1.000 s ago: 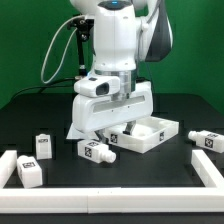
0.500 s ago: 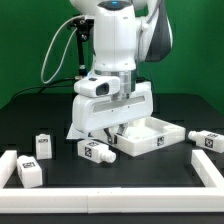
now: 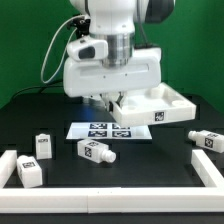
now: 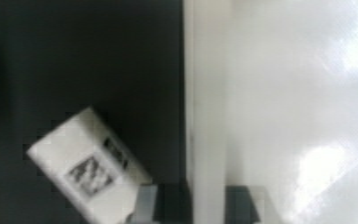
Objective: Assemble one leg
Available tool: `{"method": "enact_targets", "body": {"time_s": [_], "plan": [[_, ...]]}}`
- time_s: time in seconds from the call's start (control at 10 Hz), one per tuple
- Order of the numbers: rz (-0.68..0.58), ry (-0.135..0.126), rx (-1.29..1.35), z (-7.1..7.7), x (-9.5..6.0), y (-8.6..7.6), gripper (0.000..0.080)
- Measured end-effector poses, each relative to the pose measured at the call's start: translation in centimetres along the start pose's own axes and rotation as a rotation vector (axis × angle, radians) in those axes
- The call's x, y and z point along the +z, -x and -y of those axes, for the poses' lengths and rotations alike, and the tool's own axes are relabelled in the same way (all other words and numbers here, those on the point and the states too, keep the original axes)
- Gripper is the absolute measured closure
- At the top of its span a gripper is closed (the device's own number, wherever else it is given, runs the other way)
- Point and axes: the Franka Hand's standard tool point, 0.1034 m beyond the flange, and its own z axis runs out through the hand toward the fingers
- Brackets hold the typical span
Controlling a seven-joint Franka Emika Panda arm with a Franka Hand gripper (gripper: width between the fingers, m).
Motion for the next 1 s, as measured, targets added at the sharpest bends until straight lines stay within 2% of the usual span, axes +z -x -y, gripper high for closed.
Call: {"method": "enact_targets", "body": {"time_s": [0.1, 0.2, 0.6, 0.7, 0.8, 0.9, 1.0], "plan": [[-0.027, 0.019, 0.004, -0.3, -0.2, -2.4, 0.0745], [-0.02, 0.019, -0.047, -0.7, 0.7, -3.1, 0.0745], [-0.001, 0.015, -0.018, -0.8, 1.2, -3.1, 0.0745], [0.044, 0.012, 0.062, -1.7, 1.4, -4.3, 0.0745], [0.056, 0.016, 0.095, -2.7, 1.7, -6.6, 0.0745], [0.054, 0.024, 0.146, -3.1, 2.6, -8.7, 0.0745], [0.051, 0.031, 0.168, -2.9, 3.9, -9.5, 0.0745]]}}
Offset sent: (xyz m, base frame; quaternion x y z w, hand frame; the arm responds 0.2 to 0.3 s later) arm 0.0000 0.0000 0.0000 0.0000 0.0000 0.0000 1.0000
